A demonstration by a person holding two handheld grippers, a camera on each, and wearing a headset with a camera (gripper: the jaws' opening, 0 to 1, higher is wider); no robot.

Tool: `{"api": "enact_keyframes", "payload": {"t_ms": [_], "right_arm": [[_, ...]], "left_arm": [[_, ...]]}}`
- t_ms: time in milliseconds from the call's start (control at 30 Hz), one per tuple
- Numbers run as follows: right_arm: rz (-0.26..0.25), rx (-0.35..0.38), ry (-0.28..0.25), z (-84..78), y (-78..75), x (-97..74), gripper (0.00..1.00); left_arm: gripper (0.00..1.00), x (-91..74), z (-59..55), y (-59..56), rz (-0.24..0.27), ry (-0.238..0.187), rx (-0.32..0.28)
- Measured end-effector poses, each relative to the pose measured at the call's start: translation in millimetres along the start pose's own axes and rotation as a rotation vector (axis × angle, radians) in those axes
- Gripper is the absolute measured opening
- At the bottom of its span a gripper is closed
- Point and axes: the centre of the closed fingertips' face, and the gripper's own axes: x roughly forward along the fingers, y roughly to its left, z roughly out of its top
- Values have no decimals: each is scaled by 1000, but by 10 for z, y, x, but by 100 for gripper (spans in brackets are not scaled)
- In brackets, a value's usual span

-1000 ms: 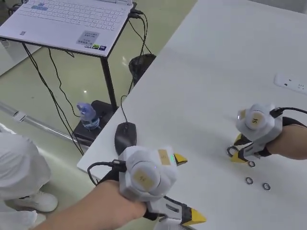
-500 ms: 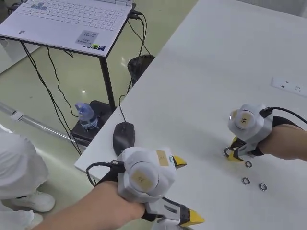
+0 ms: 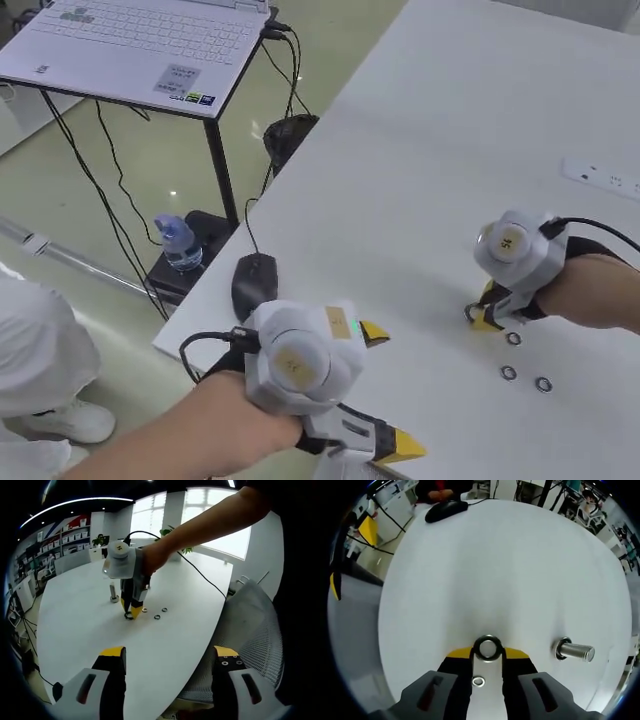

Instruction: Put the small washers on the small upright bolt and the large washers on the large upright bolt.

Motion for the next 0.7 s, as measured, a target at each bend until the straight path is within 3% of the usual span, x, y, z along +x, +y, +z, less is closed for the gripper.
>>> {"api": "enact_keyframes", "payload": {"t_ms": [700], "right_arm": [[-29, 58, 3, -336, -181, -498, 22]], "left_arm": [[83, 34, -26, 34, 19, 3, -2]]}}
